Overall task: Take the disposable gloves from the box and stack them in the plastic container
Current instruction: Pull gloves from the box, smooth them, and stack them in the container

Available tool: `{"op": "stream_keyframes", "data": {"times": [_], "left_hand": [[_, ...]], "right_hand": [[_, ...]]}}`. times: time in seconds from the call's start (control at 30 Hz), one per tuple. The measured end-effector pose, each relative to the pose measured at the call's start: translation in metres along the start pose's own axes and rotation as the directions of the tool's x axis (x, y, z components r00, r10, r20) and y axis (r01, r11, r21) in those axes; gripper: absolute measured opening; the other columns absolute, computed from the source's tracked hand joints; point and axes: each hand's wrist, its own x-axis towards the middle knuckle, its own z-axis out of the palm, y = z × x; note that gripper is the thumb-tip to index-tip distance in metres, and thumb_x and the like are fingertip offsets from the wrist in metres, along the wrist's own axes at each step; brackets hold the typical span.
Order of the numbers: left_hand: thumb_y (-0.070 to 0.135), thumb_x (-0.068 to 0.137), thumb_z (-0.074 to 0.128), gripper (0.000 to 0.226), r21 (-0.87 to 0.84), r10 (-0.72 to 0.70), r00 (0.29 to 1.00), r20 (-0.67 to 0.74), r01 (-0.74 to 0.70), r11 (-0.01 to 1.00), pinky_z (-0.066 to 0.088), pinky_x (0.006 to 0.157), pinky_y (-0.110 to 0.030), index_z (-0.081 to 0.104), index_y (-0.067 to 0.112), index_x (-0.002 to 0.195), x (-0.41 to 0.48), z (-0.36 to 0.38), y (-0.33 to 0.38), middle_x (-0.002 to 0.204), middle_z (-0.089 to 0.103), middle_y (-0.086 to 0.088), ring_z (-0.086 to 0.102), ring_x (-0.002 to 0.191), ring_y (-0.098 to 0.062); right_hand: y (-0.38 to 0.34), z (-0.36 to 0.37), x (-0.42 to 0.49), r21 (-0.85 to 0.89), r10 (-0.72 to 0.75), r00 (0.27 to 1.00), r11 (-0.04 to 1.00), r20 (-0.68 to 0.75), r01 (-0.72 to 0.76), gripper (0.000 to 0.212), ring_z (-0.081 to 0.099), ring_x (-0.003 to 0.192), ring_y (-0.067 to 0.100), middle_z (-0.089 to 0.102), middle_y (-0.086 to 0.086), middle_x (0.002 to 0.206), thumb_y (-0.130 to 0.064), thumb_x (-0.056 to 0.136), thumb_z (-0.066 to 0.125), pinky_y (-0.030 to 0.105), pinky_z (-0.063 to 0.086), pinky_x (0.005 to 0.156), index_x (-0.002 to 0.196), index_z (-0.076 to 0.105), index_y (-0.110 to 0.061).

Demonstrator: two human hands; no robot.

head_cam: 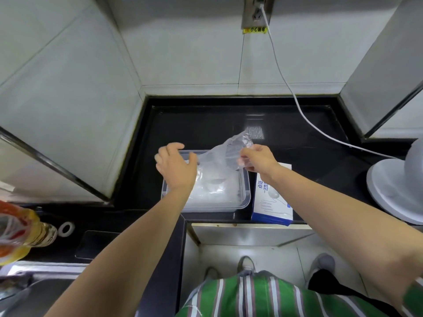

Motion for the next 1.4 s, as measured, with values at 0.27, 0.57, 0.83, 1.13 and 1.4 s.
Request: {"op": "stream_keyframes", "data": {"times": [0.27, 0.57, 0.83, 1.13, 1.4], "left_hand": [[0.027, 0.081, 0.072, 0.051, -0.173, 0.424, 0.754, 0.502, -0.393, 0.903, 0.043, 0.096, -0.034, 0.051, 0.021, 0.128, -0.019, 0.016, 0.01, 0.124, 0.051, 0.002, 0.05, 0.114, -0.019], [0.008, 0.095, 0.045, 0.028, -0.241, 0.076, 0.724, 0.685, 0.127, 0.962, 0.05, 0.066, -0.017, 0.072, 0.005, 0.086, 0.004, -0.015, 0.017, 0.078, 0.066, 0.0, 0.061, 0.075, -0.013], [0.011, 0.086, 0.059, 0.012, 0.018, -0.117, 0.722, 0.682, 0.143, 0.99, 0.051, 0.059, -0.024, 0.068, 0.013, 0.079, 0.026, -0.009, 0.0, 0.07, 0.064, -0.001, 0.062, 0.064, -0.016], [0.0, 0.079, 0.063, 0.035, 0.269, 0.364, 0.925, 0.105, -0.379, 0.886, 0.041, 0.082, -0.032, 0.058, 0.014, 0.111, 0.02, -0.005, -0.001, 0.11, 0.055, -0.006, 0.05, 0.098, -0.023], [0.058, 0.093, 0.049, 0.061, 0.416, -0.035, 0.682, 0.731, -0.404, 0.815, 0.043, 0.097, -0.038, 0.041, 0.021, 0.141, -0.006, 0.04, -0.02, 0.139, 0.046, -0.011, 0.047, 0.124, -0.028]], "right_hand": [[-0.011, 0.022, -0.006, 0.099, 0.099, 0.979, 0.988, 0.178, -0.118, 0.019, 0.064, 0.053, 0.012, 0.071, 0.008, 0.072, -0.01, 0.095, 0.055, 0.02, 0.049, 0.05, 0.111, 0.06, -0.002], [-0.007, 0.007, 0.0, -0.165, -0.233, 0.924, 0.942, 0.304, 0.293, 0.059, 0.044, 0.125, 0.013, 0.042, -0.001, 0.14, -0.003, 0.092, 0.048, 0.025, 0.046, 0.088, 0.144, 0.039, -0.027], [-0.002, 0.023, 0.017, -0.35, -0.195, 0.931, 0.887, 0.308, 0.301, 0.013, 0.057, 0.066, 0.017, 0.062, 0.011, 0.071, -0.005, 0.086, 0.063, 0.035, 0.051, 0.074, 0.089, 0.067, 0.007], [0.02, 0.043, 0.024, -0.751, -0.158, 0.971, 0.616, 0.181, 0.24, 0.03, 0.062, 0.062, 0.017, 0.066, 0.003, 0.064, -0.006, 0.089, 0.048, 0.028, 0.053, 0.067, 0.061, 0.058, -0.009], [0.032, 0.049, 0.027, -0.749, -0.167, 0.965, 0.608, 0.203, 0.263, 0.02, 0.067, 0.095, 0.034, 0.066, 0.016, 0.102, -0.005, 0.096, 0.05, 0.035, 0.054, 0.08, 0.115, 0.057, -0.003]]}}
